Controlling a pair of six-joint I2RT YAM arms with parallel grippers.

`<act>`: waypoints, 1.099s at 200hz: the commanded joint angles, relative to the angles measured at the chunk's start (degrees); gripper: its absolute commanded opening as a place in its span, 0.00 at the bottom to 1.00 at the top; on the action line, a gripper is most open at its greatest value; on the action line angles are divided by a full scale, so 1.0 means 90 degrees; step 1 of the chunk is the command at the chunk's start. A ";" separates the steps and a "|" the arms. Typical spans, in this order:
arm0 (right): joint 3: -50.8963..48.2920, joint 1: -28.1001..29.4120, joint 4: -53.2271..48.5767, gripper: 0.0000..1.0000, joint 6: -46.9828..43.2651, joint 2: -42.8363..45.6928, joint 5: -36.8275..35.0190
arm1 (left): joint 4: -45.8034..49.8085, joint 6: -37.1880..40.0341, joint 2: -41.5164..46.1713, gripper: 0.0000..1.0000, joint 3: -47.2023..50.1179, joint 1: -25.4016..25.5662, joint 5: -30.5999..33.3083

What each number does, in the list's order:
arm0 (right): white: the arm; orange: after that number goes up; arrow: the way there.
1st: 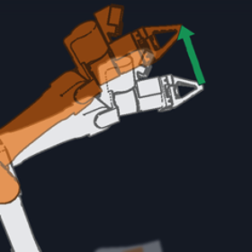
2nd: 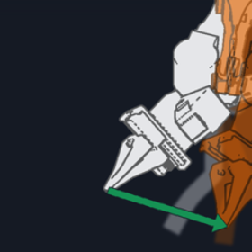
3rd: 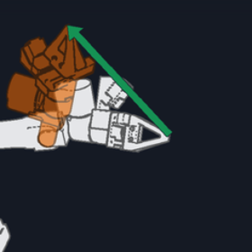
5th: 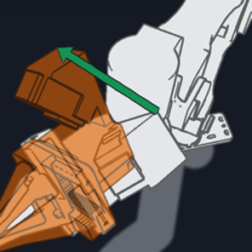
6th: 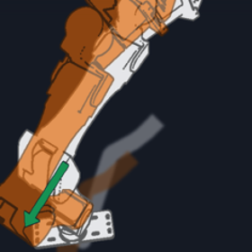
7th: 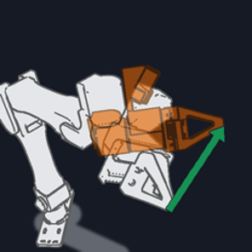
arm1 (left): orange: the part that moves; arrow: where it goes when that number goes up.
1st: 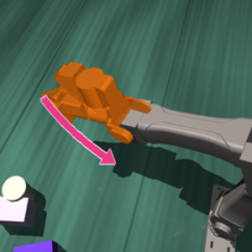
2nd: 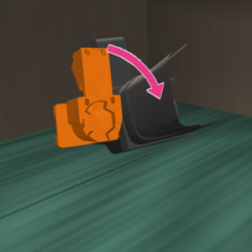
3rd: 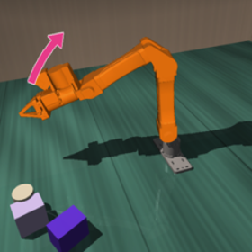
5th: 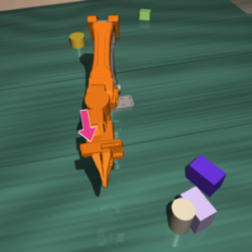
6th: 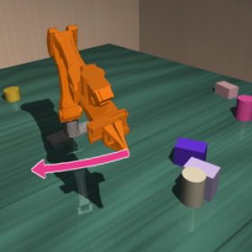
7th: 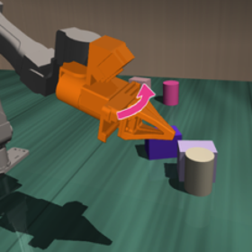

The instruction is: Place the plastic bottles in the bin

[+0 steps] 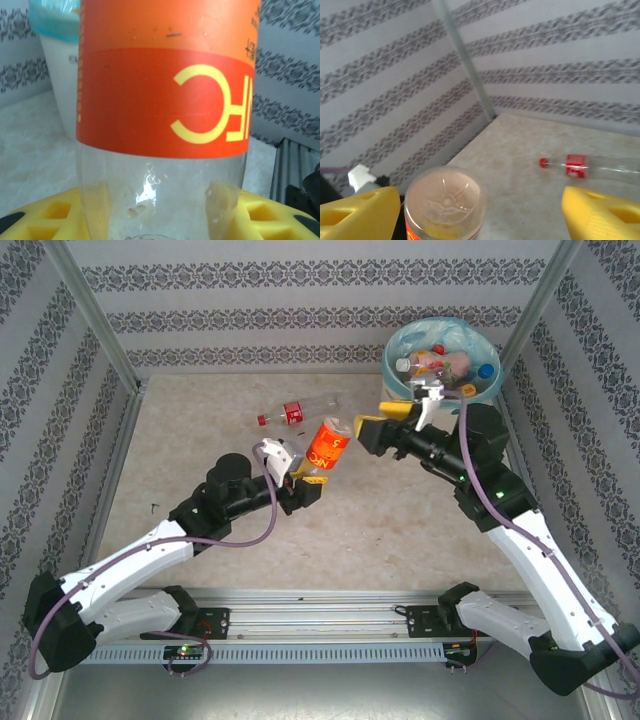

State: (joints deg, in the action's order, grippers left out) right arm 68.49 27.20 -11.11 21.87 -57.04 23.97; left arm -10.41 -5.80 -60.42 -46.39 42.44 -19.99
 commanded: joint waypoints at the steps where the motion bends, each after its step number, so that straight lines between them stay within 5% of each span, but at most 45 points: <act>1: 0.0136 0.0317 0.0335 0.86 -0.0234 -0.0124 0.0385 | -0.0878 0.0138 0.0226 0.48 0.0197 0.0069 -0.0445; 81: 0.0490 0.1074 0.0346 0.84 -0.0592 -0.0862 0.1223 | -0.1115 -0.0014 0.0317 0.48 0.0251 0.0070 -0.0769; 130: 0.0527 0.1094 0.0230 0.53 -0.0736 -0.0858 0.1129 | -0.1188 -0.0054 0.0360 0.49 0.0316 0.0070 -0.0558; 184: 0.0811 0.1081 -0.0143 0.46 -0.1238 -0.0660 -0.0173 | -0.1177 -0.0218 0.0687 0.99 0.0538 0.0064 0.0534; 220: 0.1788 0.0953 -0.0974 0.46 -0.2247 -0.0701 -0.1663 | -0.1489 -0.0053 0.1046 1.00 0.0809 0.0068 0.1172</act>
State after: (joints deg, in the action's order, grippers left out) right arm 77.80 36.56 -16.05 9.39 -64.55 20.69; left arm -18.98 -7.29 -53.12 -39.97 42.70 -14.94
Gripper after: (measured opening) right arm 0.562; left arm 0.999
